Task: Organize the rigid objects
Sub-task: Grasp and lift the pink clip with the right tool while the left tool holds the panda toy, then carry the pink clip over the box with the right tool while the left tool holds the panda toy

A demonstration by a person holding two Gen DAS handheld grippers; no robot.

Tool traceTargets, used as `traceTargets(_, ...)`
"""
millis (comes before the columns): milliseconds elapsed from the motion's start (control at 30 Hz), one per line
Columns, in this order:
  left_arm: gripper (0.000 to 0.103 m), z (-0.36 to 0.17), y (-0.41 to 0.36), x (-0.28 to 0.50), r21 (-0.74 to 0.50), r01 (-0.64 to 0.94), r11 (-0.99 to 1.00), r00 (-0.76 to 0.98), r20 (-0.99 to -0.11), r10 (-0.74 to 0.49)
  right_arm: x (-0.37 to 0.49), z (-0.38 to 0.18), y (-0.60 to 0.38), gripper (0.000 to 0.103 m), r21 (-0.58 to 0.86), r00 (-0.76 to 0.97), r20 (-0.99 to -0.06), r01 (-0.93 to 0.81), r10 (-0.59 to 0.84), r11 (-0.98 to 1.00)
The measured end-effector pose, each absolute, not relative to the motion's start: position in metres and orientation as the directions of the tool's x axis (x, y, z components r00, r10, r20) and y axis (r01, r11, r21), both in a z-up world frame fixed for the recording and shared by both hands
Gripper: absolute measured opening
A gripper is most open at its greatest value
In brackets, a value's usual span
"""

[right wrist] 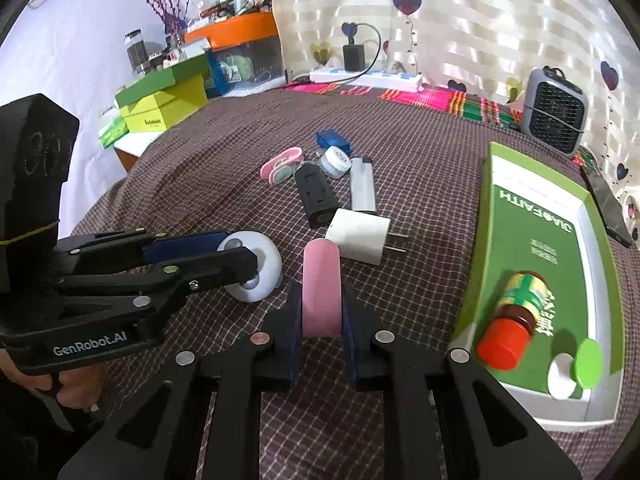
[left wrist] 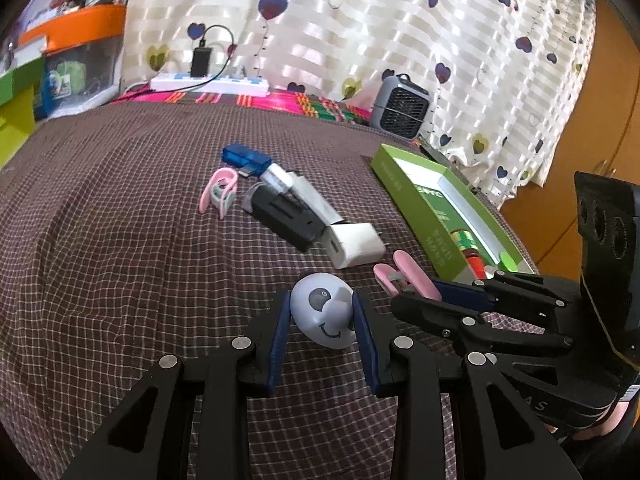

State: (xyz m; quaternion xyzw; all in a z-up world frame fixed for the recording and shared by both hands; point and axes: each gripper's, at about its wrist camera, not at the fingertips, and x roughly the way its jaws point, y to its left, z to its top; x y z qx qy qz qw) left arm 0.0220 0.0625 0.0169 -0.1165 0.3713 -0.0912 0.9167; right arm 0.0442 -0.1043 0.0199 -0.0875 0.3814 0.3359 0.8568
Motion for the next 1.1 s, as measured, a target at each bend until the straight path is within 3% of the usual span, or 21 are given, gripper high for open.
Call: traceTargets(1100,0.03,0.051,0.005,0.012,-0.191,0.189,0.963,0.739,-0.618,-0.267,0.02,0.052,-0.165,0.019,0.148,0.6,-0.615,-0.55,0.512,0.822)
